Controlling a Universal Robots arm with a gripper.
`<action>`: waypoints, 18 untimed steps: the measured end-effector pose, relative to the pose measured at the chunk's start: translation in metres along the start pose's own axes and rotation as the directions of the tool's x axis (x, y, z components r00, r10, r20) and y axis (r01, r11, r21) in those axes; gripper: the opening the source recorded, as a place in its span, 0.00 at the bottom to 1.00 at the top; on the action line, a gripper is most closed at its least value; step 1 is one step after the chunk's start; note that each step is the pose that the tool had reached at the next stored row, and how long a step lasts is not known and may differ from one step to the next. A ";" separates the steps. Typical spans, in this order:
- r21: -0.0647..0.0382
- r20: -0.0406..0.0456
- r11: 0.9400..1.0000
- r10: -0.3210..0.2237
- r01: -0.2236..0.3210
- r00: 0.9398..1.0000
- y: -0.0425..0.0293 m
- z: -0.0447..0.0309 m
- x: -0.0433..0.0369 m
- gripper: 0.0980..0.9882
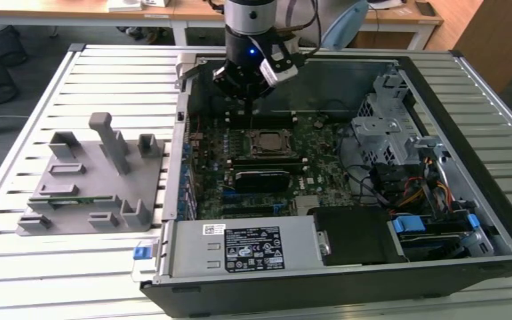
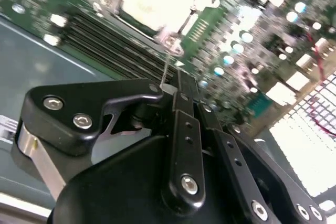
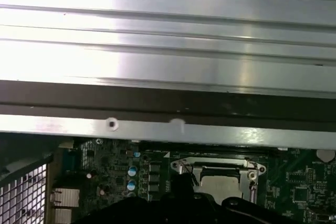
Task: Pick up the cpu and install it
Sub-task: 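Install the first cpu locking lever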
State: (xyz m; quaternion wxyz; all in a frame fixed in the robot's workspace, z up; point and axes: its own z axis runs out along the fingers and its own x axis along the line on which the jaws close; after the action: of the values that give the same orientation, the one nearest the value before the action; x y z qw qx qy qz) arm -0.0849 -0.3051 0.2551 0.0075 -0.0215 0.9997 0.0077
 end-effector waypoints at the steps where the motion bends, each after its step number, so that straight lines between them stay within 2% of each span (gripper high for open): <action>1: 0.000 -0.001 1.000 0.000 0.000 1.000 0.0000 0.0003 -0.0045 0.01; 4: 0.000 -0.004 1.000 0.000 0.000 1.000 -0.0003 0.0012 -0.0166 0.01; 6: -0.004 -0.004 1.000 0.000 0.000 1.000 -0.0009 0.0014 -0.0173 0.01; 8: -0.036 -0.002 0.999 0.001 -0.001 1.000 -0.0024 0.0018 -0.0174 0.01; 9: -0.049 -0.002 0.999 0.001 -0.001 1.000 -0.0036 0.0024 -0.0175 0.01; 18: -0.050 -0.002 0.999 0.000 0.000 1.000 -0.0044 0.0143 -0.0262 0.01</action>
State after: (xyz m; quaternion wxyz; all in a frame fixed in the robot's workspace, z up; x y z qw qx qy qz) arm -0.0583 -0.3081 0.2412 0.0061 -0.0216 0.9992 0.0327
